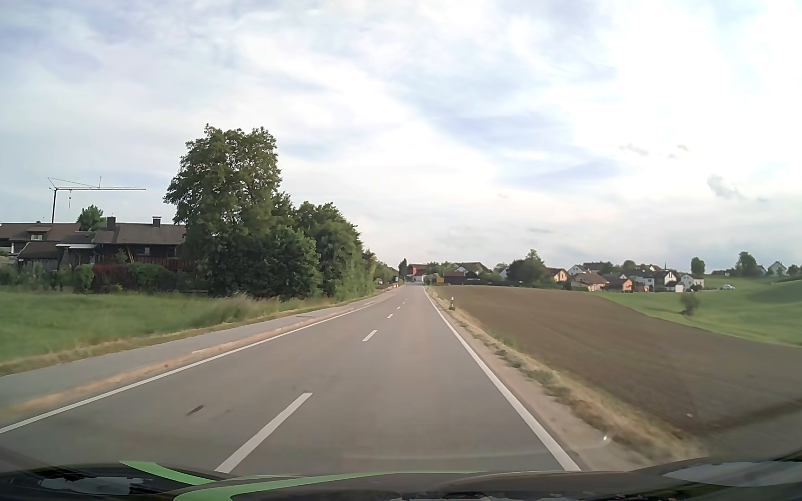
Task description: Follow the waypoints while adhering to traffic rules and regulations
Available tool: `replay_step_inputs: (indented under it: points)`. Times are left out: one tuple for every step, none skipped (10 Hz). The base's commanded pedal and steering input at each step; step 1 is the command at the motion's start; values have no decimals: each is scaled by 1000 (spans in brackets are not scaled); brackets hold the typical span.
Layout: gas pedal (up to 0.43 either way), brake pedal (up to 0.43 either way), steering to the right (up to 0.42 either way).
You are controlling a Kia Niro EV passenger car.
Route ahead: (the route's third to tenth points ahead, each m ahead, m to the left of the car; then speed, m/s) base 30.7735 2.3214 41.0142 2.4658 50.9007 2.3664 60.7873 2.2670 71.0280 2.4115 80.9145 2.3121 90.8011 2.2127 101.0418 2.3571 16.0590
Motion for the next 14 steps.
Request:
replay_step_inputs:
  points:
    - [0,0,0]
    - [0,0,0]
    - [0,0,0]
    - [0,0,0]
    - [0,0,0]
    - [0,0,-1]
    - [0,0,-1]
    - [0,0,-3]
    - [0,0,-3]
    - [0,0,-3]
    - [0,0,-3]
    - [0,0,-3]
    - [0,0,-3]
    - [0,0,-3]
